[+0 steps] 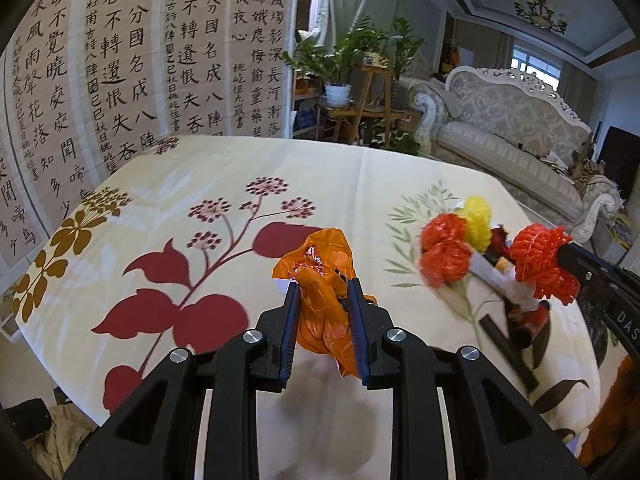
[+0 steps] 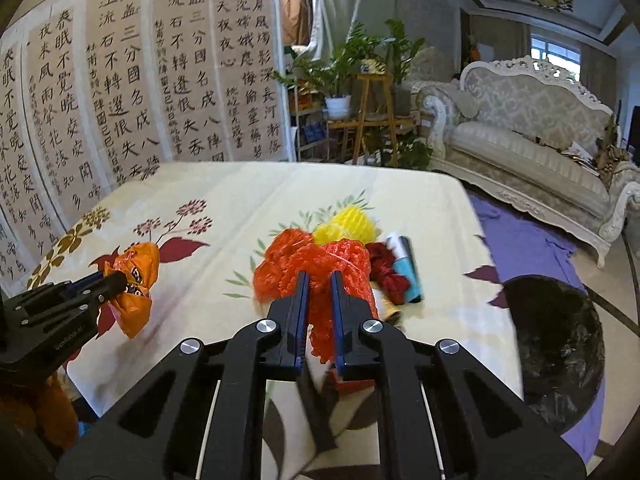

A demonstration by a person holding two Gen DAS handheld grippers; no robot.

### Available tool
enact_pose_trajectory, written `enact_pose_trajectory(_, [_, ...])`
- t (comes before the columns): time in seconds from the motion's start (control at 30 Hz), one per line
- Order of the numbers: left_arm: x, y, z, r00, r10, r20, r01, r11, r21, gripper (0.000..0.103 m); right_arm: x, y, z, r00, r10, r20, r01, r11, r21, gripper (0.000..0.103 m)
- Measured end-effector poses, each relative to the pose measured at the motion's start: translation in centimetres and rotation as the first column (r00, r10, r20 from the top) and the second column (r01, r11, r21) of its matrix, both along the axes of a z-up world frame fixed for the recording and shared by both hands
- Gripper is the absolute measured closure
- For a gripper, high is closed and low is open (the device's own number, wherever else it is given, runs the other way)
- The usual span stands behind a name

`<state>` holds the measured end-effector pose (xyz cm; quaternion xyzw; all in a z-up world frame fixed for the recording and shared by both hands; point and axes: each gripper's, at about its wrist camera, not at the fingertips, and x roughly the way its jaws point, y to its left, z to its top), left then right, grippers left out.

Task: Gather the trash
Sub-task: 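Carry the orange bag and orange mesh in both grippers over the black trash bin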

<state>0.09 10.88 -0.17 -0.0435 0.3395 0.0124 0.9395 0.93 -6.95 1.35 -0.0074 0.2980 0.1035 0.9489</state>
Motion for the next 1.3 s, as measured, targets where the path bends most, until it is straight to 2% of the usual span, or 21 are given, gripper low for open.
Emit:
enact_pose_trajectory(0.27, [-0.5, -3.2, 1.0, 0.997, -0.073, 0.026, 0.073, 0.997, -0.004, 0.078, -1.1, -5.0, 0.4, 0.993, -0.117, 0.013, 0.117, 0.993, 0.006, 0.093])
enact_pose_trajectory(0.53, [-0.7, -7.5, 2.0, 0.984, -0.169, 0.057, 0.170, 0.985, -0.008, 0.078, -2.5, -10.2, -0.1, 0.968, -0.251, 0.016, 0.251, 0.968, -0.010, 0.093])
enact_pose_trajectory(0.9, [0.7, -16.1, 2.1, 0.931, -0.356, 0.076, 0.357, 0.934, -0.001, 0.078, -3.1, -17.1, -1.1, 0.920, -0.393, 0.011, 0.393, 0.920, 0.003, 0.093])
enact_pose_trajectory(1.3, [3.3, -24.3, 0.9, 0.867, -0.494, 0.065, 0.493, 0.869, 0.037, 0.078, -2.1, -23.2, -3.5, 0.881, -0.472, -0.029, 0.472, 0.881, 0.025, 0.093])
